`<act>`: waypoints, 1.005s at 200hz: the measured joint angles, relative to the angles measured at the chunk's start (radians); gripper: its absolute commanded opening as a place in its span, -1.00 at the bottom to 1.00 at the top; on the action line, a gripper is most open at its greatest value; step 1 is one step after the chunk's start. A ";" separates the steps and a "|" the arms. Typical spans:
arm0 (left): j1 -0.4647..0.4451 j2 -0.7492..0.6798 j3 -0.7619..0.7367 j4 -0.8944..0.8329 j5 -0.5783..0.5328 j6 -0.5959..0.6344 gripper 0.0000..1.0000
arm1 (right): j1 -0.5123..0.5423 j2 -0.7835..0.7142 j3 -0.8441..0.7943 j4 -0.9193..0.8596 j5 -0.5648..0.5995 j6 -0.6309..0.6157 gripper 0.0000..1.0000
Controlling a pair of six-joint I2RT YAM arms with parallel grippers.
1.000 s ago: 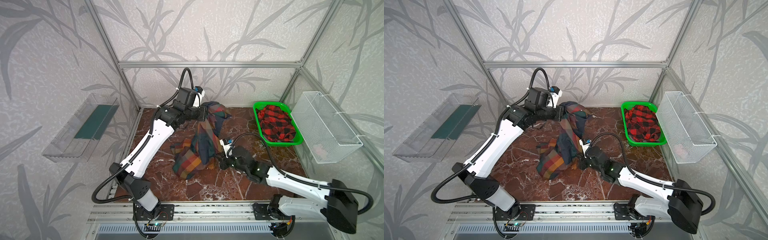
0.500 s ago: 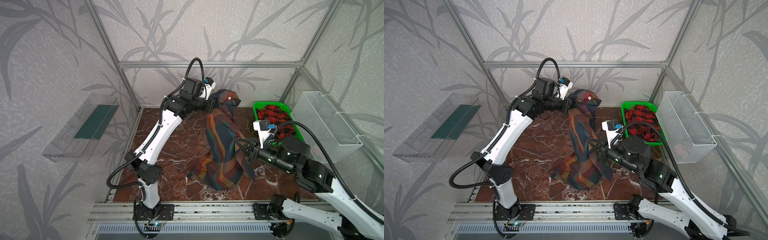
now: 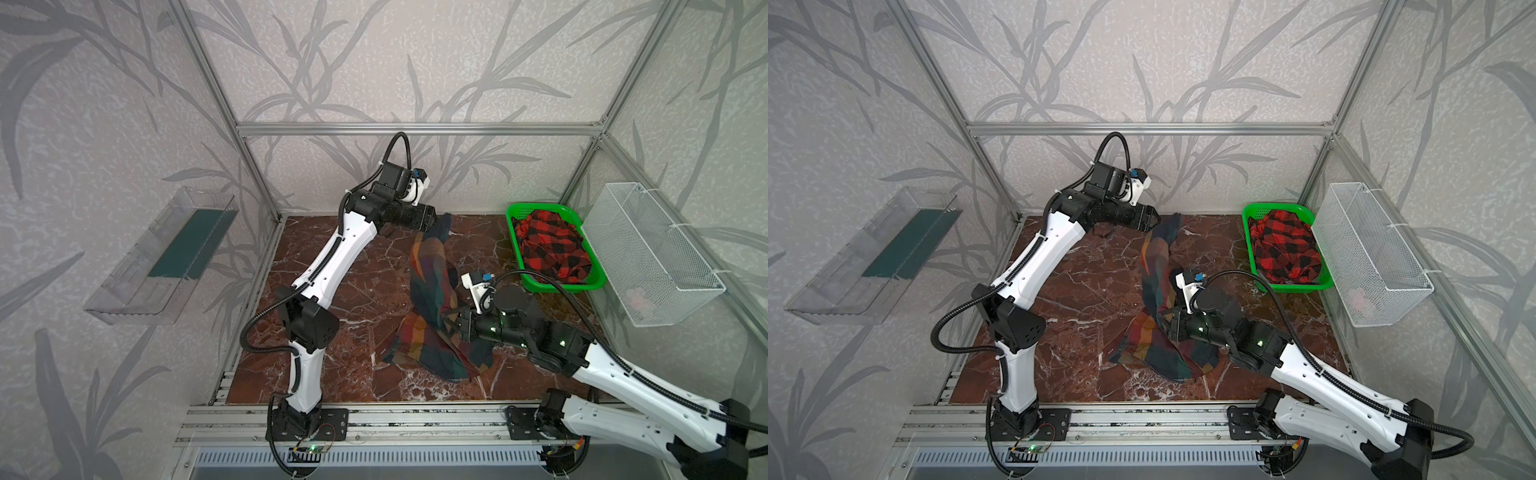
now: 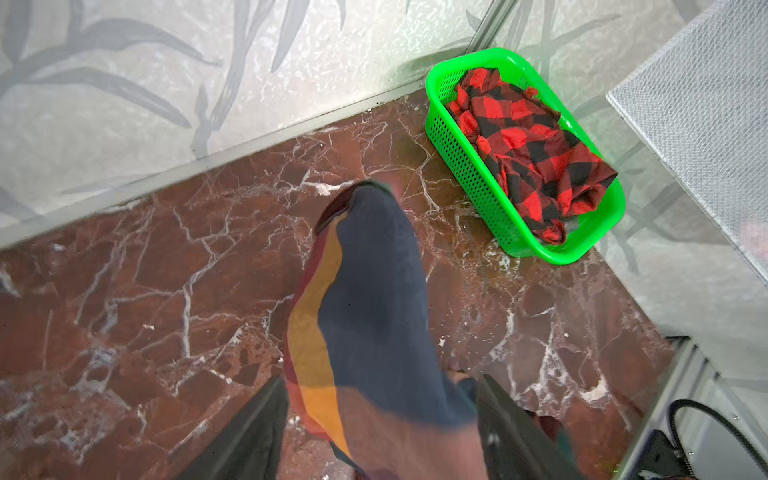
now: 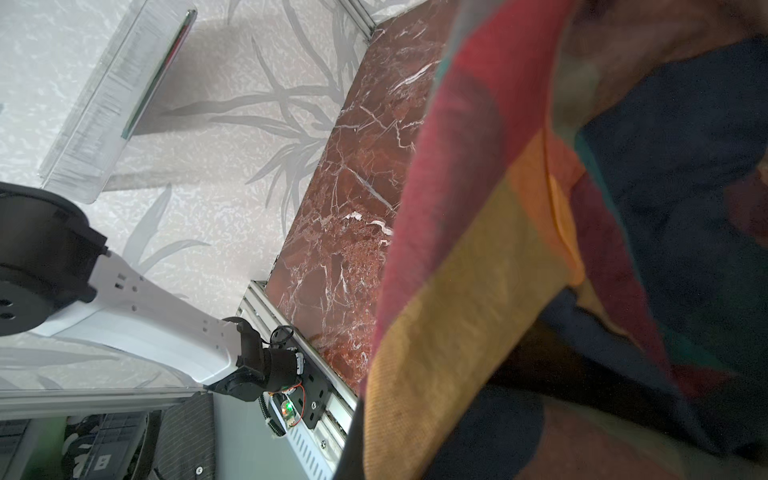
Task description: Fold and stack the long sleeve shirts
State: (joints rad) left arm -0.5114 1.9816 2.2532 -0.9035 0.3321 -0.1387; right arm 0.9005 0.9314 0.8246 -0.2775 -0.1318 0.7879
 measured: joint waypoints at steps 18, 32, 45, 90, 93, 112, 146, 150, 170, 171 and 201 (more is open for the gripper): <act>-0.003 -0.131 -0.156 0.015 0.002 -0.013 0.64 | 0.000 0.007 -0.002 0.049 0.019 0.035 -1.00; -0.017 -0.292 -0.346 0.047 0.000 -0.021 0.67 | 0.000 0.004 -0.001 0.072 0.048 0.051 -1.00; -0.030 -0.445 -0.521 0.096 0.003 -0.029 0.70 | 0.000 0.005 0.006 0.074 0.078 0.058 -1.00; -0.192 -0.903 -0.993 0.278 0.002 -0.091 0.72 | -0.010 0.077 0.126 0.061 0.160 0.061 -1.00; -0.209 -0.915 -1.011 0.290 0.001 -0.096 0.72 | -0.010 0.080 0.131 0.061 0.168 0.061 -1.00; -0.329 -0.974 -1.149 0.377 -0.002 -0.127 0.74 | -0.012 0.093 0.163 0.055 0.202 0.057 -1.00; -0.422 -0.935 -1.344 0.531 0.002 -0.209 0.75 | -0.013 0.095 0.205 0.043 0.256 0.053 -1.00; -0.427 -0.923 -1.357 0.548 0.002 -0.218 0.74 | -0.013 0.095 0.211 0.040 0.260 0.053 -1.00; -0.446 -0.860 -1.387 0.633 0.004 -0.264 0.74 | -0.013 0.095 0.232 0.037 0.276 0.048 -1.00; -0.446 -0.860 -1.387 0.633 0.004 -0.264 0.74 | -0.013 0.095 0.233 0.036 0.277 0.048 -1.00; -0.471 -0.798 -1.394 0.787 0.016 -0.333 0.68 | -0.013 0.086 0.240 0.034 0.299 0.040 -1.00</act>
State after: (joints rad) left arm -0.9825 1.1831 0.8597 -0.1162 0.3477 -0.4717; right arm 0.8879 1.0176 1.0649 -0.2432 0.1673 0.8284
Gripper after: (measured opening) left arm 0.864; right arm 0.047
